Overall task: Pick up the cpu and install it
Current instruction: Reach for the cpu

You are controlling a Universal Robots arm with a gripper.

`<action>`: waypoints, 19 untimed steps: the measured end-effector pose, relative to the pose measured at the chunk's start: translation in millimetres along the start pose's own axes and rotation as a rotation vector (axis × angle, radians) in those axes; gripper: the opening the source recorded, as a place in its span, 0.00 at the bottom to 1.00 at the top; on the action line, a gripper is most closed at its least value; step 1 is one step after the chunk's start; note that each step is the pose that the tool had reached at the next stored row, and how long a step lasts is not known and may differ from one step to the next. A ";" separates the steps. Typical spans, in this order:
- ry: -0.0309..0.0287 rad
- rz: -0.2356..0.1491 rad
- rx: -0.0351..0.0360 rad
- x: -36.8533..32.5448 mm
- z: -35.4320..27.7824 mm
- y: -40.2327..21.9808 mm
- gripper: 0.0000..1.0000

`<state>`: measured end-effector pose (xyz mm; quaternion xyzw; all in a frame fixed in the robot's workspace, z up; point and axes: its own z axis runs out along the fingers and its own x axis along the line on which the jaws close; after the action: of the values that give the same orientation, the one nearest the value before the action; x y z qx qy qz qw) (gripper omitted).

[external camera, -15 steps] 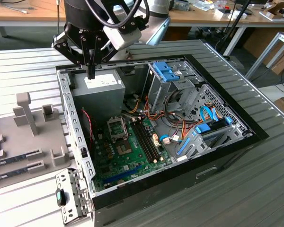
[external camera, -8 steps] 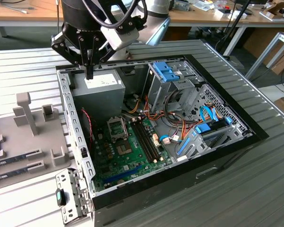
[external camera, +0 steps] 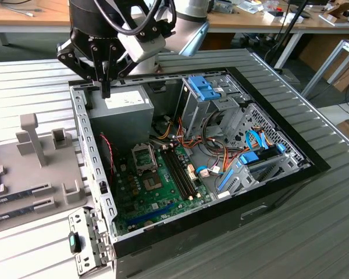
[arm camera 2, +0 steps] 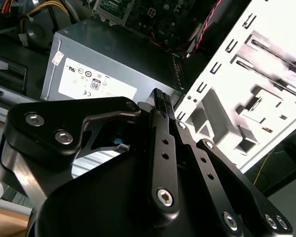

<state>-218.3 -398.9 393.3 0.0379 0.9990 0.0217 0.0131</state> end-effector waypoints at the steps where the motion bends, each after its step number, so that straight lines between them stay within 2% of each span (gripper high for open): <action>1: 0.0000 0.000 0.0000 0.6 0.0 0.0 0.11; 19: 0.0000 0.000 0.0000 10.8 -0.3 -0.8 0.11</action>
<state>-229.1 -398.9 393.3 0.0379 0.9990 0.0217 0.0131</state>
